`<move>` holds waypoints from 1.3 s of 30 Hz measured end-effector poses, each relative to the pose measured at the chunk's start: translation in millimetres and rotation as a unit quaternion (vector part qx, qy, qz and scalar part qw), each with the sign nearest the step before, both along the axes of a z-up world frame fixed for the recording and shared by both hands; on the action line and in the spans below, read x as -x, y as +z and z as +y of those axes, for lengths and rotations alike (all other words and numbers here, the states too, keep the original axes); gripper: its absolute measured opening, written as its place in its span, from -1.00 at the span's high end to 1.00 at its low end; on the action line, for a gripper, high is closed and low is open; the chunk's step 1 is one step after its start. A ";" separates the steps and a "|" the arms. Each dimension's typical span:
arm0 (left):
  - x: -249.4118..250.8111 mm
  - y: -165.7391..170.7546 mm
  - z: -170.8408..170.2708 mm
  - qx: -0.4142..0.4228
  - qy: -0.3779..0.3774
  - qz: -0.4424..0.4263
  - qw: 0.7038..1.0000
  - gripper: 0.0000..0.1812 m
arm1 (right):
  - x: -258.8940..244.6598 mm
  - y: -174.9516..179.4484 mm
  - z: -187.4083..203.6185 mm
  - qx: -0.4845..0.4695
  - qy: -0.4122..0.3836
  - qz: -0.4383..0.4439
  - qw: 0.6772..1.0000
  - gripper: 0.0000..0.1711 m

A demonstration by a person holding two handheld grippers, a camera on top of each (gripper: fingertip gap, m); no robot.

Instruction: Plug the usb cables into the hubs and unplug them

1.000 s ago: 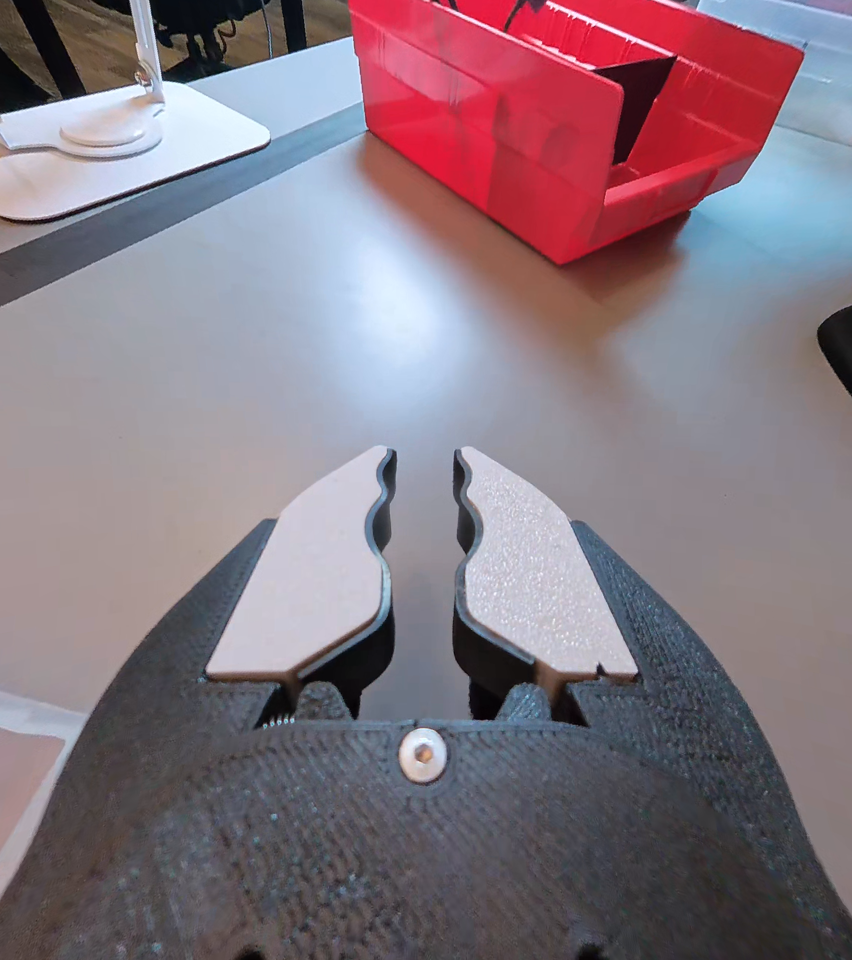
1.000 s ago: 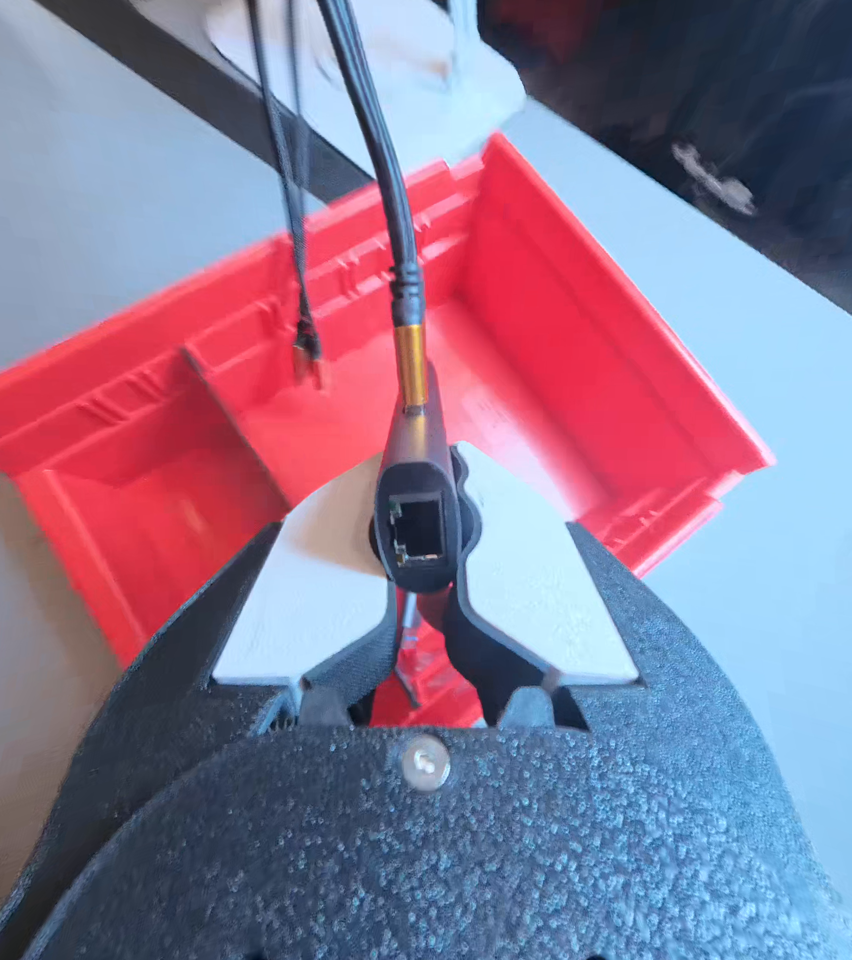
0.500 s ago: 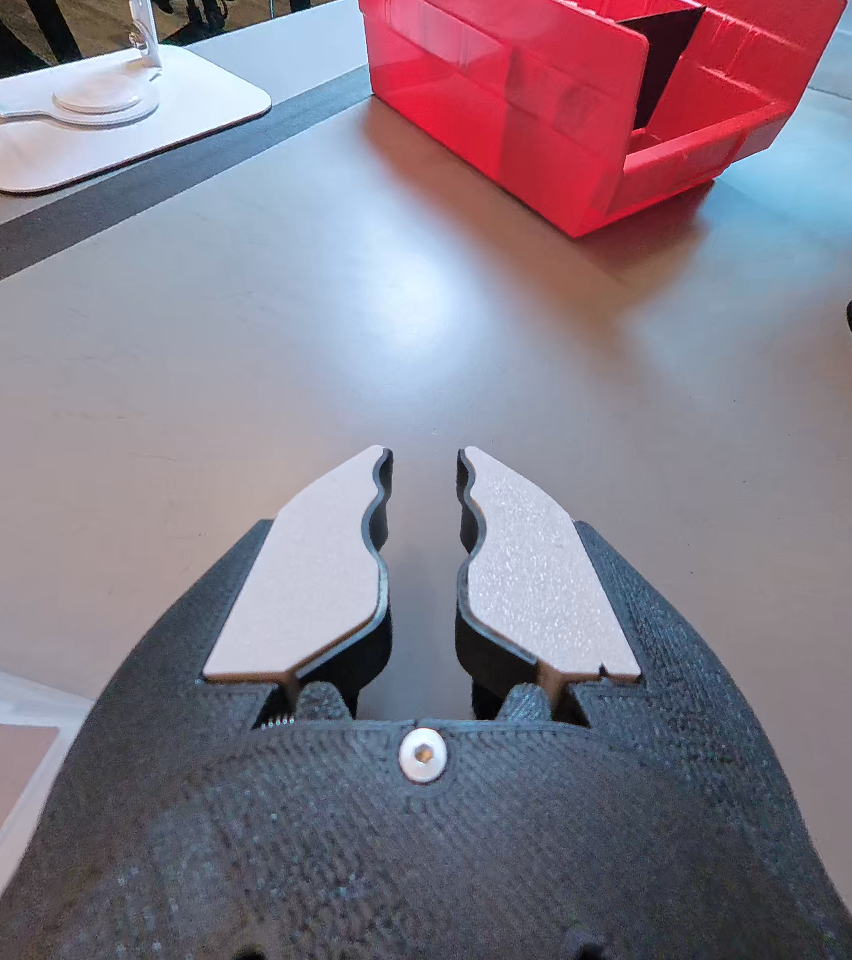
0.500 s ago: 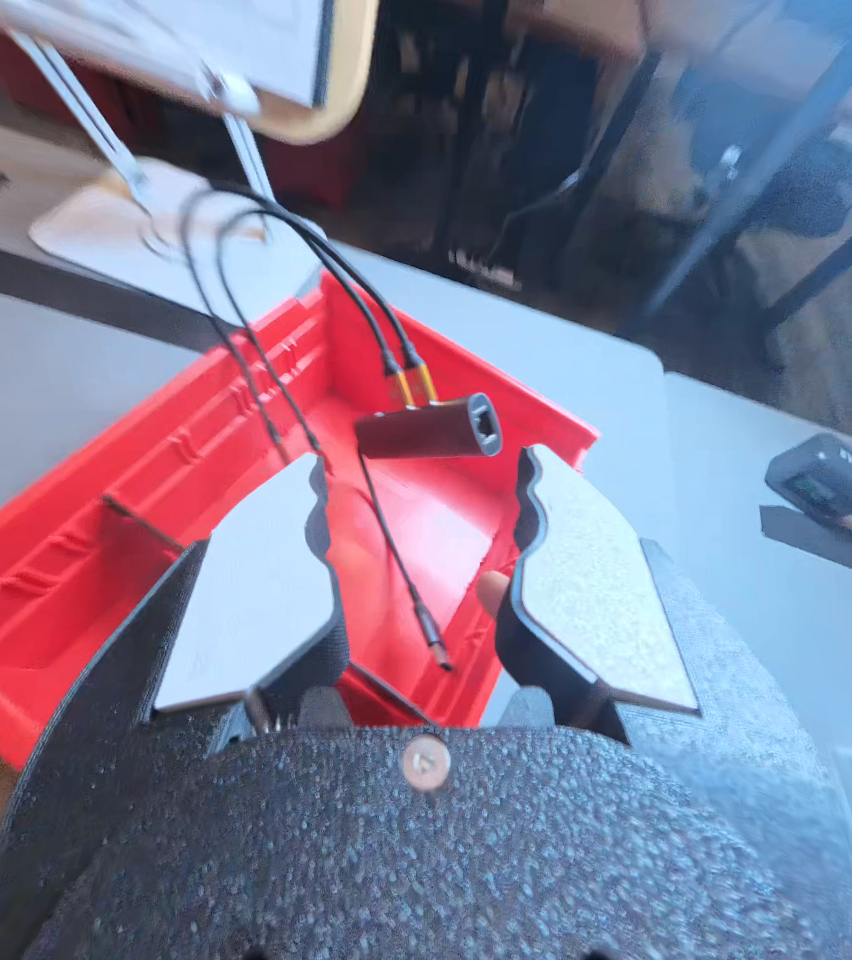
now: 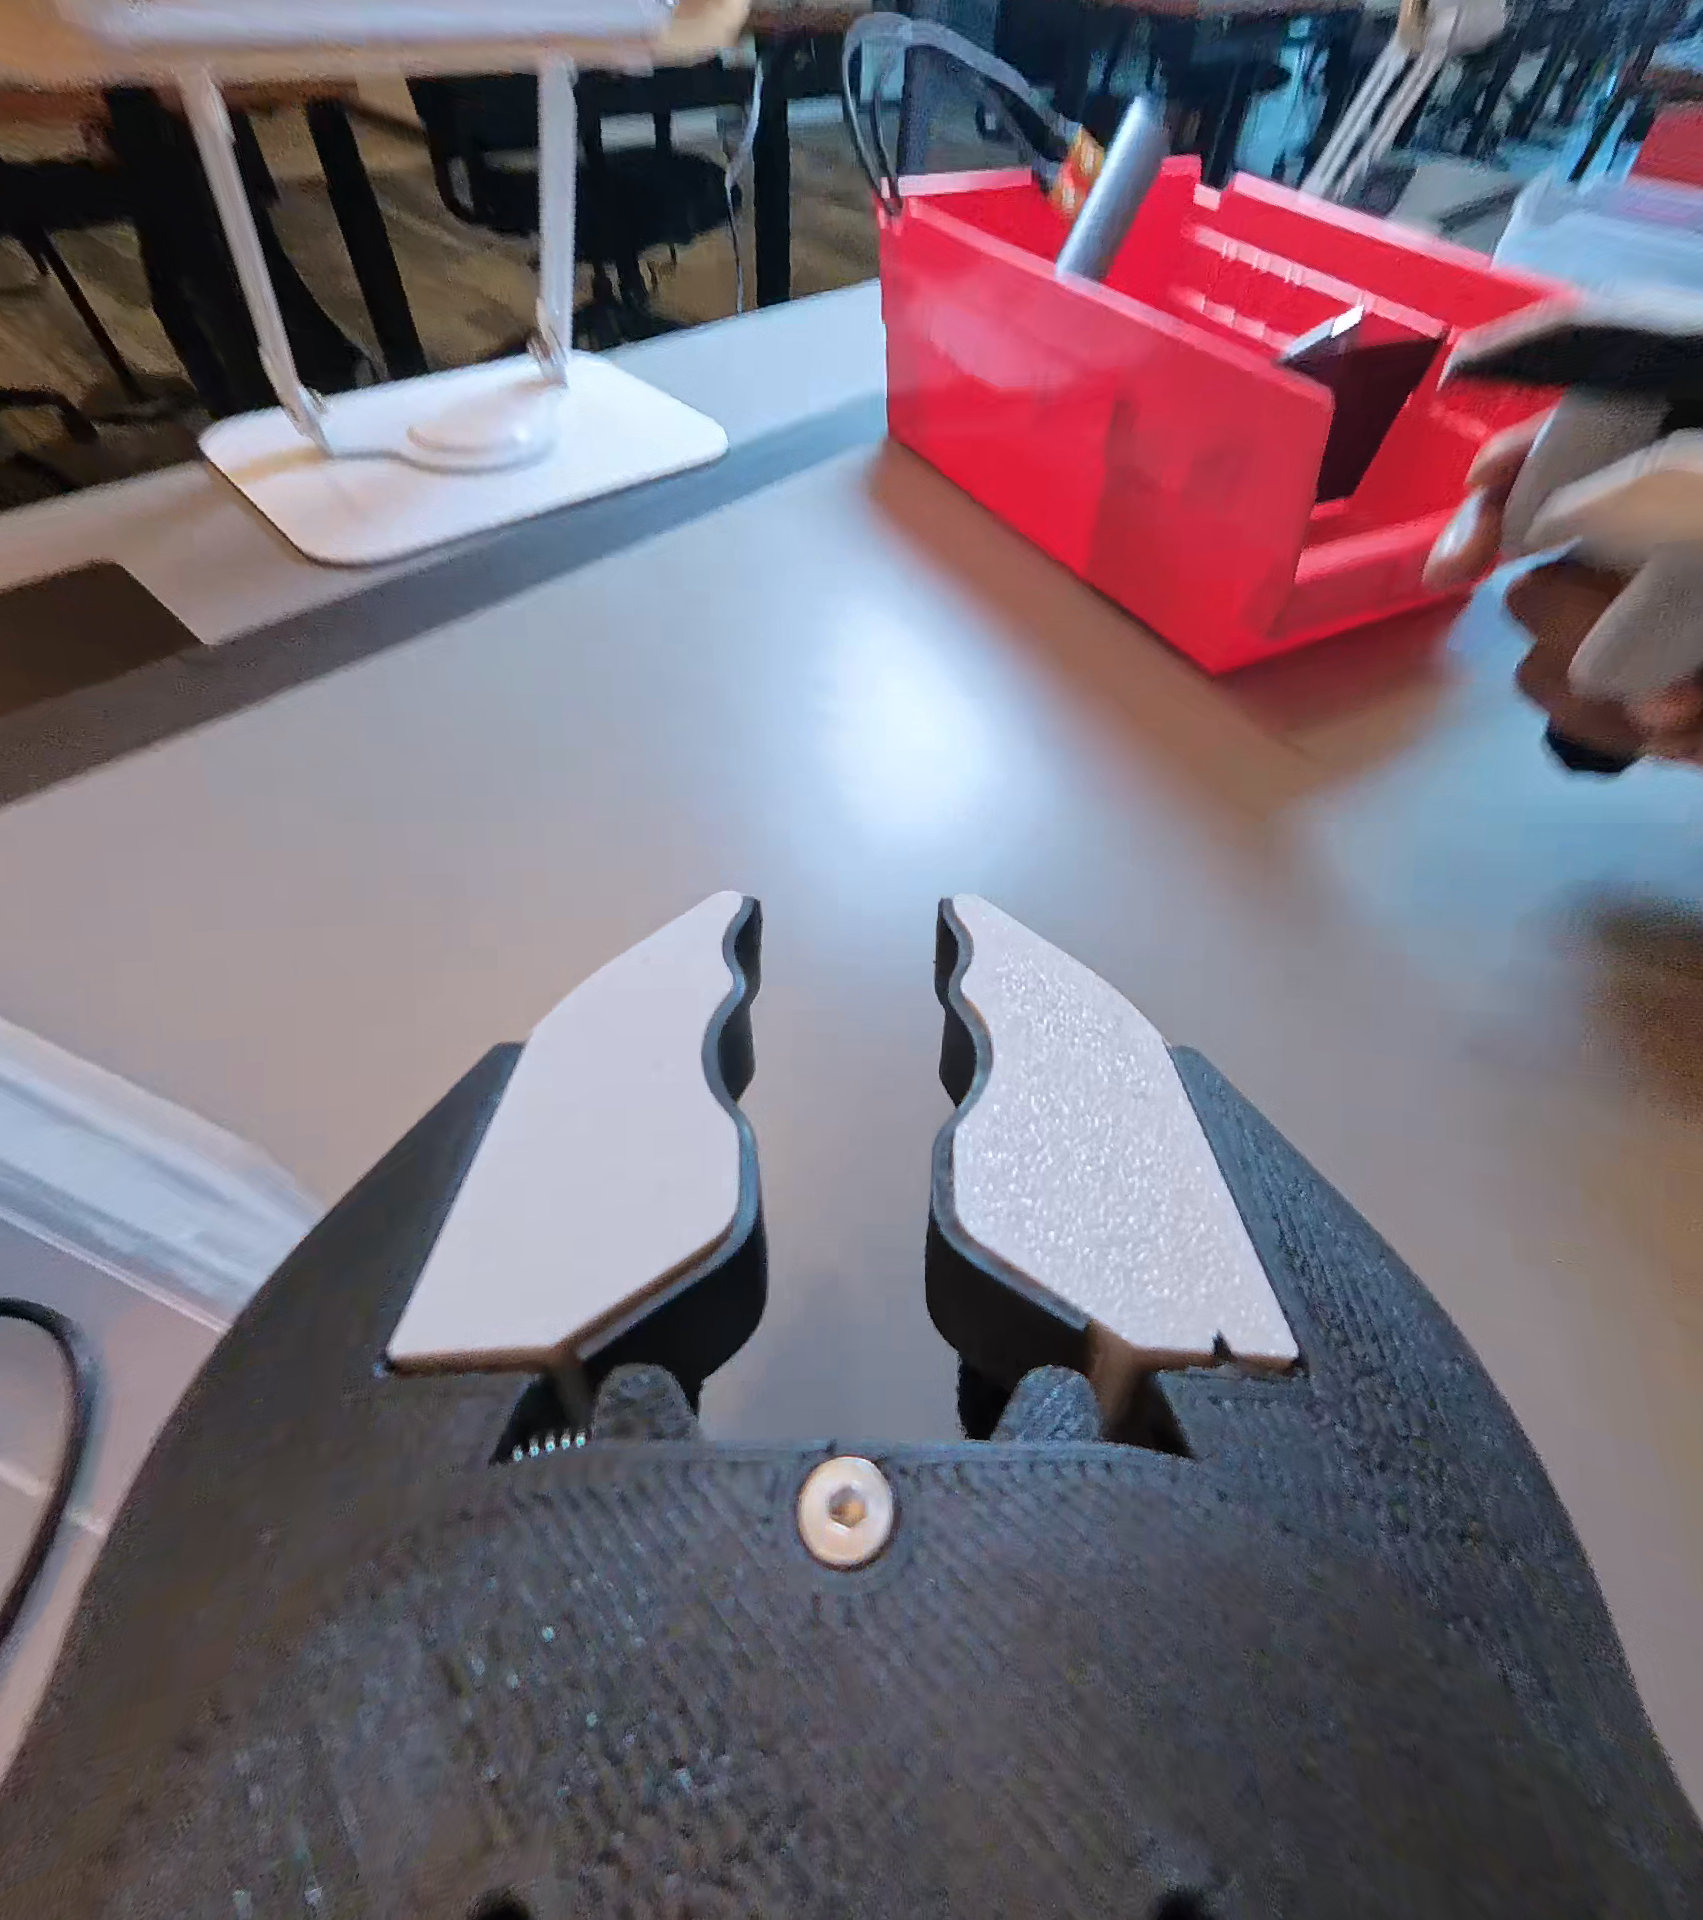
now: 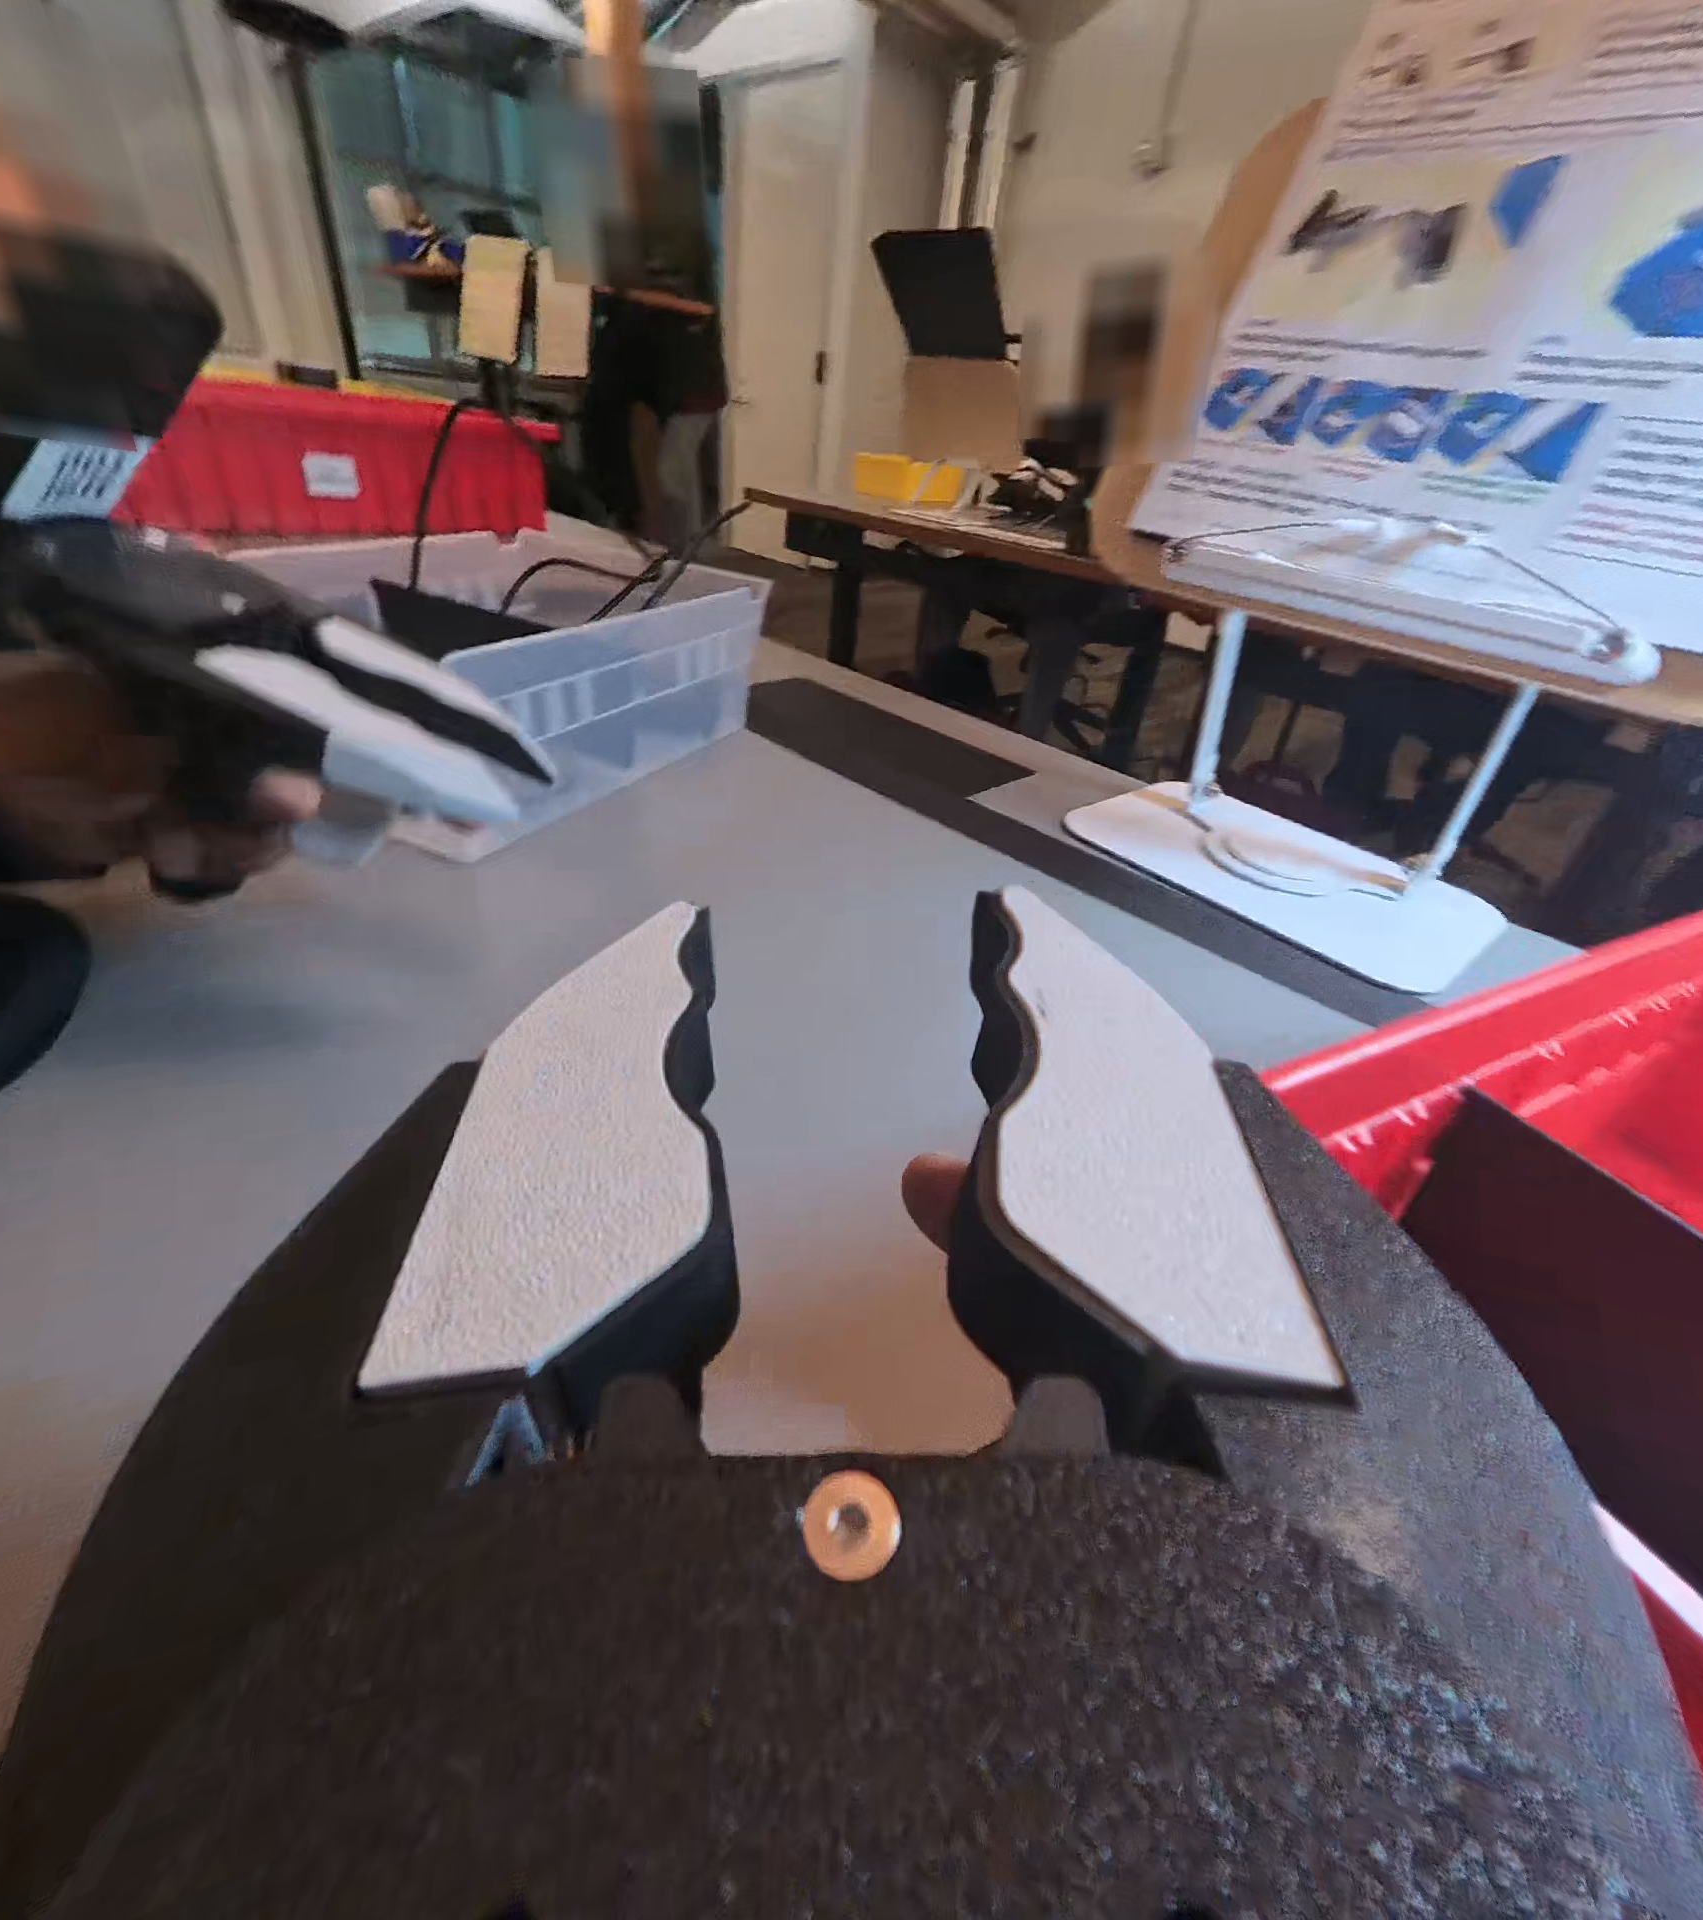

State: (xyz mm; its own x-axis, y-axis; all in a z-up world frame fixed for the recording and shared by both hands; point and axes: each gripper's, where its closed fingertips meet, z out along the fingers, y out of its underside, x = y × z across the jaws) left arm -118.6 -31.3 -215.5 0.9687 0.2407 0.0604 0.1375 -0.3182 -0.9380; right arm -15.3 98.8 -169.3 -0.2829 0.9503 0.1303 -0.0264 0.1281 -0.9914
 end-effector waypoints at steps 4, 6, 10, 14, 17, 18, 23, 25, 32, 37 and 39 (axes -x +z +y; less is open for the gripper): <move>33.7 49.6 -34.2 -0.022 0.074 0.051 0.996 0.61 | -0.8 -15.0 -16.4 -0.028 0.020 -0.016 0.999 0.46; 72.8 80.2 -66.3 -0.010 0.154 0.115 0.981 0.63 | -1.8 -14.2 -14.6 -0.034 0.018 -0.015 0.999 0.46; 156.6 96.3 -110.7 0.096 0.211 0.091 0.968 0.66 | -4.0 -12.8 -7.8 -0.020 0.016 -0.020 0.999 0.53; 209.9 53.1 -114.1 0.245 0.154 0.000 0.957 0.70 | -4.3 -15.7 -3.7 -0.021 0.010 -0.029 0.999 0.57; 230.0 13.5 -113.7 0.360 0.114 -0.035 0.925 0.70 | -3.7 -21.7 -4.2 -0.024 0.012 -0.042 0.999 0.60; 238.7 3.0 -115.2 0.398 0.114 -0.025 0.910 0.68 | -3.5 -24.0 -4.6 -0.026 0.013 -0.047 0.998 0.61; 271.2 -46.5 -124.2 0.543 0.105 -0.003 0.833 0.55 | -2.7 -32.3 -6.4 -0.030 0.025 -0.065 0.997 0.63; 270.7 -63.4 -123.2 0.561 0.087 -0.044 0.822 0.41 | -3.2 -33.7 -6.9 -0.029 0.030 -0.070 0.997 0.64; 275.1 -80.0 -132.9 0.607 0.072 -0.090 0.786 0.40 | -4.2 -39.3 -3.4 -0.039 0.033 -0.086 0.995 0.67; 274.9 -46.6 -140.7 0.627 0.077 -0.023 0.775 0.40 | -6.3 -39.1 -0.3 -0.045 0.028 -0.086 0.995 0.70; 266.4 -12.6 -137.8 0.594 0.077 -0.016 0.800 0.40 | -7.0 -37.9 -0.6 -0.042 0.031 -0.084 0.995 0.70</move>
State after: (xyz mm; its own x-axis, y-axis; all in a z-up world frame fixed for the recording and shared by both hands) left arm -385.0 -169.1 -228.1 0.9246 0.2633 -0.2755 0.2792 -0.9600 0.0194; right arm -8.2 98.2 -207.3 -0.3645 0.9182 0.1550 0.1289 0.2146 -0.9682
